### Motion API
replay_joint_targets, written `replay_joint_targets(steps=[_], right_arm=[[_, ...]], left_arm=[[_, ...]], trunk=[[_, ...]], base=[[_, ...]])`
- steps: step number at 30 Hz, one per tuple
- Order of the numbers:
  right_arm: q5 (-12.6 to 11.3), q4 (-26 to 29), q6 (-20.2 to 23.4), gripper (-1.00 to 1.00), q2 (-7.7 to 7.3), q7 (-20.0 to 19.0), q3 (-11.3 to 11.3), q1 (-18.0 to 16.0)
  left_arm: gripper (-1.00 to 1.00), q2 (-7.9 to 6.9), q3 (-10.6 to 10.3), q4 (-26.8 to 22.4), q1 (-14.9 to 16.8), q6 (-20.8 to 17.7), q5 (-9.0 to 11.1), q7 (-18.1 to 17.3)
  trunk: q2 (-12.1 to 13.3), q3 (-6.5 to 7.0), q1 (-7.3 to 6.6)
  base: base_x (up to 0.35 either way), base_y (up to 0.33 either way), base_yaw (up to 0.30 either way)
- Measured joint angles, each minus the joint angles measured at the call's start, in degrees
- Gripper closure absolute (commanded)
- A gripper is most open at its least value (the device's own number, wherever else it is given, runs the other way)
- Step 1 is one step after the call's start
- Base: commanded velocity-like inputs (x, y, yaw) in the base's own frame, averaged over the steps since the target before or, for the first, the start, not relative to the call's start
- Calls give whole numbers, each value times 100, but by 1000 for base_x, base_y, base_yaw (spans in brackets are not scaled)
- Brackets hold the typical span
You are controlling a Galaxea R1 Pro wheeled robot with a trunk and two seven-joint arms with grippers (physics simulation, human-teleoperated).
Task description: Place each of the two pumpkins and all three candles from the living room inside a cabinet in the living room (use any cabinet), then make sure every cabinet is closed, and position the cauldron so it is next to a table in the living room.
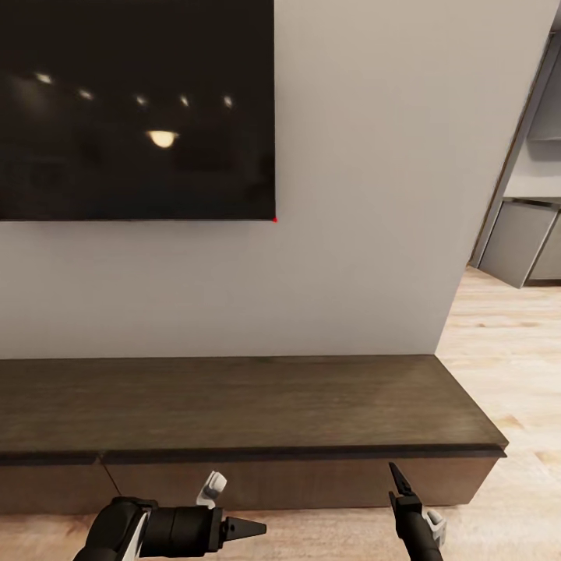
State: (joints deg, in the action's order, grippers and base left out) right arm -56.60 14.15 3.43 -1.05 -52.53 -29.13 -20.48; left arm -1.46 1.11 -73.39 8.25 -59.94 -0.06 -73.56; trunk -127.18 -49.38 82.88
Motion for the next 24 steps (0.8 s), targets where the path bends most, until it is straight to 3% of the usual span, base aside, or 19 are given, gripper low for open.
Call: replay_joint_targets(steps=[4,15,24], right_arm=[[0,0,-1,-100,0,-2,2,0],[-17,0,40,-100,0,-104,11,0],[-25,0,65,-100,0,-575,12,0]], left_arm=[[-100,-1,0,0,1,0,16,0],[-100,1,13,0,1,1,27,0],[-100,5,4,0,1,9,9,0]], trunk=[[0,0,0],[-440,-197,241],[-801,-359,439]], base=[[6,0,0],[0,0,0],[0,0,0]])
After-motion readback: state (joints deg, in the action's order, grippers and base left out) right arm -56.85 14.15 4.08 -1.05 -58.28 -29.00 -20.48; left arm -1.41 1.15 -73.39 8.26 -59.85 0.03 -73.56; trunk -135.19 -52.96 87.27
